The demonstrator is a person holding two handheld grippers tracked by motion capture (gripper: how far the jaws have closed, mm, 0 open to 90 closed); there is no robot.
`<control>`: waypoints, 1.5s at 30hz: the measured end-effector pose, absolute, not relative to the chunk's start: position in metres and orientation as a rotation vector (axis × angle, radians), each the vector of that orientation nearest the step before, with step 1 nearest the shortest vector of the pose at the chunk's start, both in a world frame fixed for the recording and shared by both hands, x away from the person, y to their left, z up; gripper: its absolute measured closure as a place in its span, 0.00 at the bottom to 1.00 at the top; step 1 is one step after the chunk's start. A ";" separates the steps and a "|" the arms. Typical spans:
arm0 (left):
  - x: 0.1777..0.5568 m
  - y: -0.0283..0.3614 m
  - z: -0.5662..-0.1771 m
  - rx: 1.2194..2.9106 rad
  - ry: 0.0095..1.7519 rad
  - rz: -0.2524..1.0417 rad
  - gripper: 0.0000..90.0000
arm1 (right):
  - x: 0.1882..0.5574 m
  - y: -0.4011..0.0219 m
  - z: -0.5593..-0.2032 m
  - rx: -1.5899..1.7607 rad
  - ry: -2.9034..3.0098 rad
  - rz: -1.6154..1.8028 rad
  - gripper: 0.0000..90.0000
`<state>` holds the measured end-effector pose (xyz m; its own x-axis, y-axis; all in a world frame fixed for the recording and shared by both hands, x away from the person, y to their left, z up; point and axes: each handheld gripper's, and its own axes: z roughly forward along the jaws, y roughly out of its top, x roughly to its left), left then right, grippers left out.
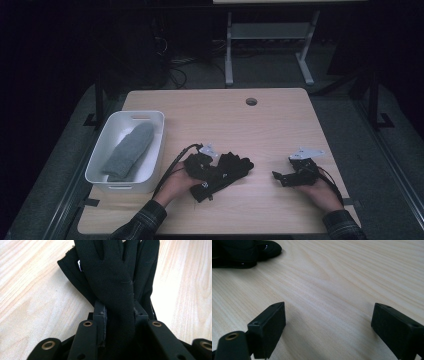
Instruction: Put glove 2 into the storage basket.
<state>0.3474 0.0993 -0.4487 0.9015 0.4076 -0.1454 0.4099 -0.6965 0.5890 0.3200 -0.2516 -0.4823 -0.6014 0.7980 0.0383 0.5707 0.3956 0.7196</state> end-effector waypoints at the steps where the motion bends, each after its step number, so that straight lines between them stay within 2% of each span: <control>1: 0.347 0.099 -0.448 2.412 0.591 -0.004 0.80 | 0.320 -0.252 -0.482 1.193 2.345 1.023 0.13; 15: 0.343 0.112 -0.415 2.320 0.658 -0.011 0.81 | 0.320 -0.251 -0.482 1.198 2.343 1.024 0.13; 29: 0.352 0.142 -0.367 2.300 0.731 0.044 0.80 | 0.320 -0.251 -0.483 1.196 2.342 1.024 0.13; 36: 0.357 0.174 -0.339 2.284 0.788 0.106 0.80 | 0.320 -0.251 -0.482 1.201 2.342 1.025 0.13; 45: 0.365 0.240 -0.313 2.243 0.913 0.205 0.80 | 0.320 -0.251 -0.482 1.201 2.342 1.025 0.13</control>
<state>0.3654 0.2400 -0.3128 0.7393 0.6645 -0.1086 0.5544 -0.5092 0.6584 0.3197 -0.2512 -0.4824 -0.5976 0.8007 0.0421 0.5742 0.3908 0.7194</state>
